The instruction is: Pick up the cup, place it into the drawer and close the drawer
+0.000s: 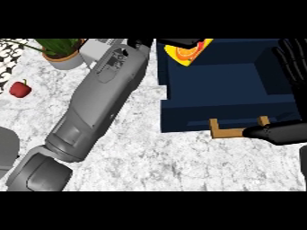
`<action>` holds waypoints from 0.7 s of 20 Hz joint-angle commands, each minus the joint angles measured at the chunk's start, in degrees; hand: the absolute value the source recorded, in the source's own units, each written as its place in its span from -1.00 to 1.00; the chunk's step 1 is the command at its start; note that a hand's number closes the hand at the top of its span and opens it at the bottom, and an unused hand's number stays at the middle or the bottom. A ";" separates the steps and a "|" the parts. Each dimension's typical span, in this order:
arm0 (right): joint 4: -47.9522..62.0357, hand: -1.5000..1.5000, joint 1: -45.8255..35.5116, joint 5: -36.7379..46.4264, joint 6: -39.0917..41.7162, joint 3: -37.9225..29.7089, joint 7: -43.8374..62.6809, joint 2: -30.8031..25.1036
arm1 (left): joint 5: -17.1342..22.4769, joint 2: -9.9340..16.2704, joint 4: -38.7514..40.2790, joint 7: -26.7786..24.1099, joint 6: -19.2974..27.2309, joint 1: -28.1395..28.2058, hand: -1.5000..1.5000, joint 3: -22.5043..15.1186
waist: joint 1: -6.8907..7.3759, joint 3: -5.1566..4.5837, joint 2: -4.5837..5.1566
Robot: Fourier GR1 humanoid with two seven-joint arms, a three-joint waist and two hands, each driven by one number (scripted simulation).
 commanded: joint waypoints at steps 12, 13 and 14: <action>3.10 -1.00 -4.69 -1.87 2.57 1.25 -1.13 0.15 | 4.29 -0.05 16.28 5.01 -2.37 -3.31 1.00 -13.71 | -7.00 0.10 2.24; 1.70 -1.00 -2.90 -1.90 3.07 1.80 -2.22 0.61 | 4.86 -0.05 14.88 5.29 -2.29 -2.59 1.00 -15.70 | -7.33 0.11 1.64; 2.25 -1.00 -5.54 -0.57 1.70 3.11 -1.43 1.53 | 5.41 -0.05 14.98 5.14 -1.73 -1.61 1.00 -16.20 | -8.05 0.08 2.10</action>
